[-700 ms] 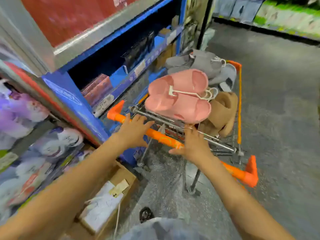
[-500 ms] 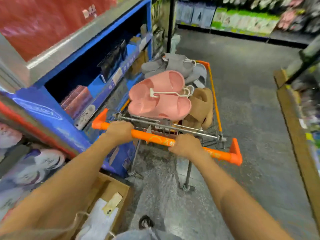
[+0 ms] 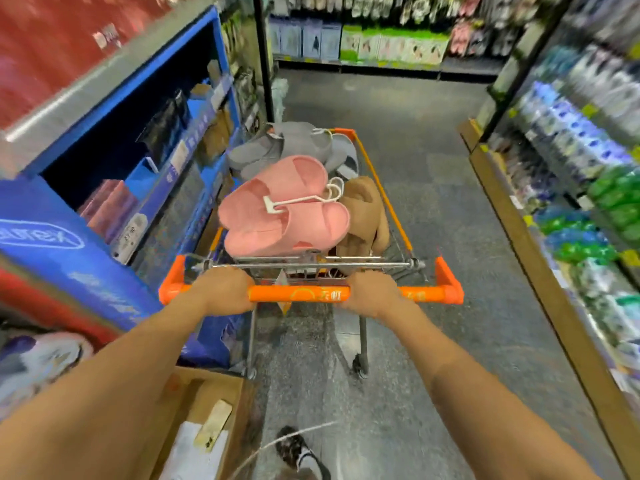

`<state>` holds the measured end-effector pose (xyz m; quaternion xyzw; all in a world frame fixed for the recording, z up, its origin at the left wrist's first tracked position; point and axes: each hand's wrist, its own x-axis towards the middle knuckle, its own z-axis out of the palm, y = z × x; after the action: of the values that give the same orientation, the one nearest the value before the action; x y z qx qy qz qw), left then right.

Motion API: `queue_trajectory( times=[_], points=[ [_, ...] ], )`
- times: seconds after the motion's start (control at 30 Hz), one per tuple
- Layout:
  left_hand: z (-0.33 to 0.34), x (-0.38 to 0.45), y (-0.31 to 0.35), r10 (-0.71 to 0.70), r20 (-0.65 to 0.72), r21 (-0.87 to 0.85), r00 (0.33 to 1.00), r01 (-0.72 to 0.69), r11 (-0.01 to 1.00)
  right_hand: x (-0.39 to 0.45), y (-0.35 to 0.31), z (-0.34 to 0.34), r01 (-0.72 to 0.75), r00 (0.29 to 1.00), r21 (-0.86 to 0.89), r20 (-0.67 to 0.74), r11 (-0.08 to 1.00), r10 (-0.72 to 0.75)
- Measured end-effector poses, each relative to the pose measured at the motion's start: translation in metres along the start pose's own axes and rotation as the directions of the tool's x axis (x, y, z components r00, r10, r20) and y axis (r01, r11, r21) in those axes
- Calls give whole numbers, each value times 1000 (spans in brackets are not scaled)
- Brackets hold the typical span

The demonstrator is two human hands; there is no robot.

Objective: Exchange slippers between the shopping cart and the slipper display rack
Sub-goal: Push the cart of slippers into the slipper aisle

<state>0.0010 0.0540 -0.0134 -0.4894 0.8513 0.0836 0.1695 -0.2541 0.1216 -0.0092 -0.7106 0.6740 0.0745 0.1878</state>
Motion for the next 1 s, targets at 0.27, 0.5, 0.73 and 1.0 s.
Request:
queue_trajectory(
  times=[0.27,0.5,0.73,1.0],
  points=[
    [17,-38,4,14,38,-42,999,-12,999,-84,61,13,-145,988,-56,40,988,147],
    [26,-41,16,6,57,-12,998,-5,1000,-109,66,30,-133,990,-48,-42,990,131],
    [24,-30,33,15,70,-23,997,-13,1000,-113,80,23,-101,991,-48,-88,994,97],
    [12,-4,46,2,84,-37,996,1,999,-88,108,14,-108,992,-46,-76,993,104]
  ],
)
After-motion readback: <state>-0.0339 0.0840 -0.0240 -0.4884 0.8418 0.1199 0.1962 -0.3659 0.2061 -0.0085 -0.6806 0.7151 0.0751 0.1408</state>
